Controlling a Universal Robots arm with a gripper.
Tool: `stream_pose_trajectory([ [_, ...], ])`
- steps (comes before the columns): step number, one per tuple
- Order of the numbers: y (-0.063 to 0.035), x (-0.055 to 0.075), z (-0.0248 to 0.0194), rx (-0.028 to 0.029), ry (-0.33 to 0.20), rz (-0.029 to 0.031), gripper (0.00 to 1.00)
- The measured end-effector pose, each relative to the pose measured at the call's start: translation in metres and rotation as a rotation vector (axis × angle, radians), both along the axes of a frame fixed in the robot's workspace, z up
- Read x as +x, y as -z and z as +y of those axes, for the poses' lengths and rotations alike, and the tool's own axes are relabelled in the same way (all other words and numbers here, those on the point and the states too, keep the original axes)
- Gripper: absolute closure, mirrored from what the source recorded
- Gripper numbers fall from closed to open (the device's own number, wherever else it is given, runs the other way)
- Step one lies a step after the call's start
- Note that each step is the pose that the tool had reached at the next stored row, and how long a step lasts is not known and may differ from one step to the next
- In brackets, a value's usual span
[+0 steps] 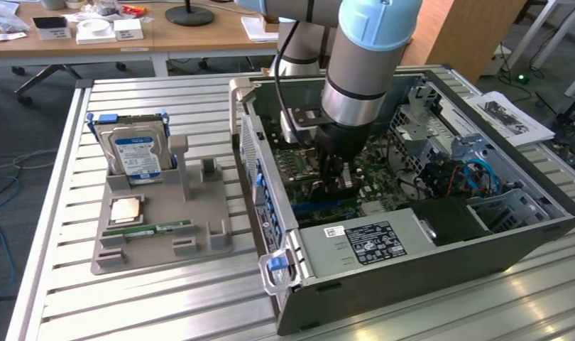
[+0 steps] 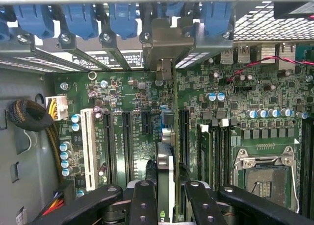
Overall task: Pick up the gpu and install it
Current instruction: 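Insert the gpu into the slot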
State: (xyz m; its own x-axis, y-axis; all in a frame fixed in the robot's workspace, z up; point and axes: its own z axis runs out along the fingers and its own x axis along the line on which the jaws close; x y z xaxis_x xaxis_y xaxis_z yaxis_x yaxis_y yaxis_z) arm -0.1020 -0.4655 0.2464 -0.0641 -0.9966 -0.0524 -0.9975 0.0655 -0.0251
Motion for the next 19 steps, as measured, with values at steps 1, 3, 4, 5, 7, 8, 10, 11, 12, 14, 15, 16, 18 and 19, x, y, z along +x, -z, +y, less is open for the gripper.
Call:
stream_pose_trajectory([
  [1, 0.0002, 0.0000, 0.0000, -0.0002, 0.001, 0.0001, 0.73],
  [3, 0.0008, -0.0001, -0.0001, -0.0001, 0.002, 0.0000, 0.73],
  [4, 0.0010, -0.0001, 0.0000, 0.0000, 0.002, 0.0000, 0.73],
  [5, 0.0011, -0.0002, 0.0000, -0.0002, 0.004, 0.0001, 0.73],
  [7, 0.0014, -0.0004, 0.0000, -0.0001, 0.007, 0.0000, 0.73],
  [8, 0.0014, -0.0005, 0.0000, 0.0000, 0.007, 0.0000, 0.73],
  [10, 0.0014, -0.0005, 0.0000, 0.0000, 0.007, 0.0000, 0.73],
  [11, 0.0014, -0.0005, 0.0000, 0.0000, 0.007, 0.0000, 0.73],
  [12, 0.0014, -0.0005, 0.0000, 0.0000, 0.007, 0.0000, 0.73],
  [14, 0.0020, -0.0005, 0.0000, 0.0002, 0.007, -0.0001, 0.73],
  [15, 0.0024, -0.0005, 0.0000, 0.0002, 0.007, -0.0001, 0.73],
  [16, 0.0024, -0.0005, 0.0000, 0.0001, 0.008, -0.0001, 0.73],
  [18, 0.0024, -0.0005, 0.0000, 0.0000, 0.008, 0.0000, 0.73],
  [19, 0.0024, -0.0005, 0.0000, 0.0000, 0.007, 0.0000, 0.73],
])
